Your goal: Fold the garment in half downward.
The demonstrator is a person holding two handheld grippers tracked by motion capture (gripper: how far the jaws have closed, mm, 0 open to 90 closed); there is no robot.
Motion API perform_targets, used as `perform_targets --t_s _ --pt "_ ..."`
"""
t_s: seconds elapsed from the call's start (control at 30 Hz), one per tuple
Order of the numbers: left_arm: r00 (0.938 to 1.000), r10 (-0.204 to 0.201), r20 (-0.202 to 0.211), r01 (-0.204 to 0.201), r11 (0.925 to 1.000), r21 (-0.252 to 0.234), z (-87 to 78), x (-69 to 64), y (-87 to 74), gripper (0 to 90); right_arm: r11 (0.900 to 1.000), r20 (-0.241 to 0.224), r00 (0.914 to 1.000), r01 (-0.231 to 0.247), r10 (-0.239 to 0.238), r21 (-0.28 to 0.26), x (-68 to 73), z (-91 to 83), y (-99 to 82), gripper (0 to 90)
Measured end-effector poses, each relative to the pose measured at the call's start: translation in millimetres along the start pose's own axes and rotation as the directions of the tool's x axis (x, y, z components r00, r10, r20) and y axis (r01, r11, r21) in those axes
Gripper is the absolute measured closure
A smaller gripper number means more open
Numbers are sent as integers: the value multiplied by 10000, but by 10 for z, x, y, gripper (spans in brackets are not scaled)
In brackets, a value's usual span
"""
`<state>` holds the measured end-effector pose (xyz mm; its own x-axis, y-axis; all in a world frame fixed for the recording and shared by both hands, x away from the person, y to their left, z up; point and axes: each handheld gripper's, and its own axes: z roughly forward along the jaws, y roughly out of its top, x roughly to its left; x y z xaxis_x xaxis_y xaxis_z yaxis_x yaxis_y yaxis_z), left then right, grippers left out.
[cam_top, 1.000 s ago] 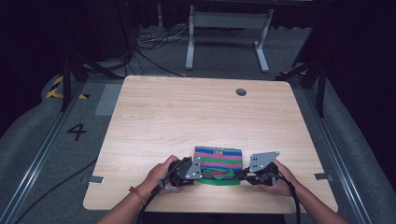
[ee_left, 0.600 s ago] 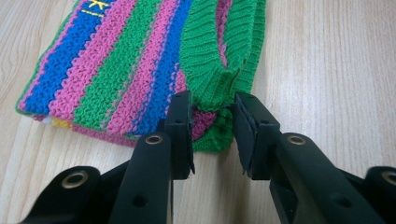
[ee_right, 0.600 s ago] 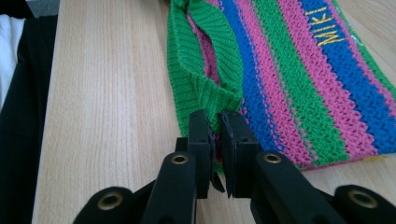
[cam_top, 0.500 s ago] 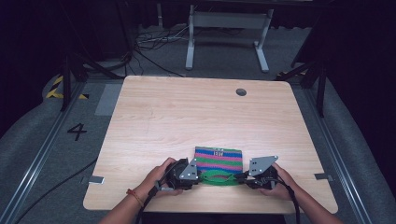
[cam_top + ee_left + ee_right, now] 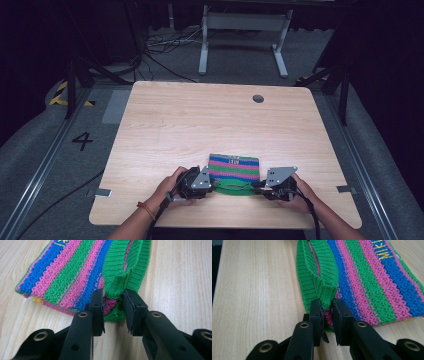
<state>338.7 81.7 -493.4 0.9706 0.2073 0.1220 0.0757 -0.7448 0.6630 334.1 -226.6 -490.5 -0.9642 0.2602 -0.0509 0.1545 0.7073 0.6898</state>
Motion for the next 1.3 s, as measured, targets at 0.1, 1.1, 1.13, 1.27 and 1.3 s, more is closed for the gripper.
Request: perform_targets --t_s 0.1,1.1,1.13,1.27,1.3 --pt "10000 4 -5 -4 10000 34 -2 6 5 688 9999 -40 9999 -100 100 -19 -9 -2 -1 780" --pt "9990 -403 -180 407 9989 229 -269 66 56 620 9991 592 9980 -204 227 -382 -11 -288 92 738" --pt "9987 -435 -259 440 9988 203 -303 77 56 618 9991 674 9974 -215 240 -378 -17 -318 92 734" --pt "9982 -424 -429 432 9989 186 -382 90 65 606 9990 837 9962 -193 225 -399 -35 -389 93 726" --pt "9982 -424 -429 432 9989 186 -382 90 65 602 9990 837 9962 -193 225 -399 -35 -389 93 726"
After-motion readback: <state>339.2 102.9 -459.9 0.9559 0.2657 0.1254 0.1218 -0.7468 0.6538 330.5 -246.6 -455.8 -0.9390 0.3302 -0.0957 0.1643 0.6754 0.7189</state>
